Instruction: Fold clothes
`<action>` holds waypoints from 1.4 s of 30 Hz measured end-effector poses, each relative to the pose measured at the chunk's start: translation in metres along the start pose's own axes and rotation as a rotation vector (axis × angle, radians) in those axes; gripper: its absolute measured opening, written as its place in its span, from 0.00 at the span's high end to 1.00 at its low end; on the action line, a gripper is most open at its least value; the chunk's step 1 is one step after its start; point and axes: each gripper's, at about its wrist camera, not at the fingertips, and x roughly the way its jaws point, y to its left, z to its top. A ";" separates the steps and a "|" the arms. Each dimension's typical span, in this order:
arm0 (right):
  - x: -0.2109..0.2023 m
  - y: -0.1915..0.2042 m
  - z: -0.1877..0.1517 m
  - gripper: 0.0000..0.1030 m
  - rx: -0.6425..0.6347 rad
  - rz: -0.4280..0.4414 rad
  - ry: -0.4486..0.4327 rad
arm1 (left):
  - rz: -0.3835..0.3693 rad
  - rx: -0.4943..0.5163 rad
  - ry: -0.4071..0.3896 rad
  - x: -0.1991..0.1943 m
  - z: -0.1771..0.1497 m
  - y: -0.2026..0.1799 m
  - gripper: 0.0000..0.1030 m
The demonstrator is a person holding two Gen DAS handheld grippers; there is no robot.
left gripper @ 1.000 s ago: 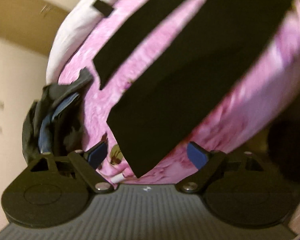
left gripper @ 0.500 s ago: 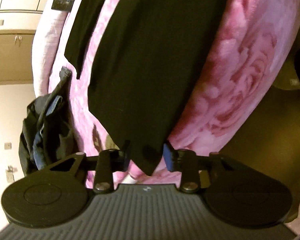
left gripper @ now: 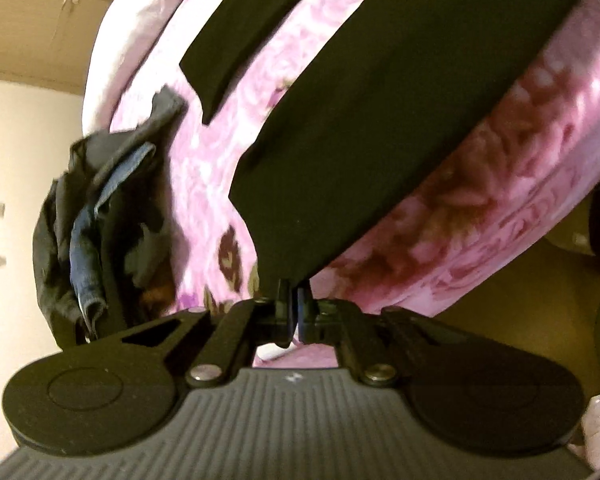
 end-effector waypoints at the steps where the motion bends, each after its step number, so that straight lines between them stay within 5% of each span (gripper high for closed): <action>1: 0.006 0.004 -0.008 0.28 -0.042 0.000 -0.007 | 0.001 0.001 0.014 0.000 0.003 -0.001 0.98; 5: 0.022 0.029 -0.031 0.31 -0.192 0.005 -0.098 | 0.014 0.013 0.051 -0.005 0.011 -0.003 0.98; 10: 0.041 0.035 -0.044 0.46 -0.267 -0.122 -0.197 | 0.032 0.010 0.084 -0.012 0.017 0.005 0.98; 13: 0.054 0.033 -0.054 0.71 -0.325 -0.137 -0.200 | 0.041 0.012 0.090 -0.018 0.023 0.010 0.98; 14: 0.055 0.029 -0.054 0.88 -0.335 -0.131 -0.198 | 0.043 0.013 0.090 -0.021 0.025 0.012 0.98; 16: 0.050 0.016 -0.052 0.95 -0.338 -0.108 -0.192 | 0.049 0.014 0.090 -0.026 0.030 0.017 0.98; 21: 0.015 -0.038 -0.023 0.98 -0.332 -0.094 -0.220 | 0.058 -0.016 0.050 -0.050 0.051 0.065 0.98; 28: -0.012 -0.130 0.067 0.98 -0.439 -0.071 -0.228 | 0.020 -0.044 -0.023 -0.050 0.108 0.167 0.97; 34: 0.043 -0.190 0.163 0.98 -0.489 -0.054 -0.146 | -0.058 -0.009 -0.058 0.025 0.179 0.236 0.98; 42: 0.123 -0.206 0.223 0.98 -0.502 0.029 -0.032 | -0.180 0.133 -0.037 0.139 0.255 0.252 0.97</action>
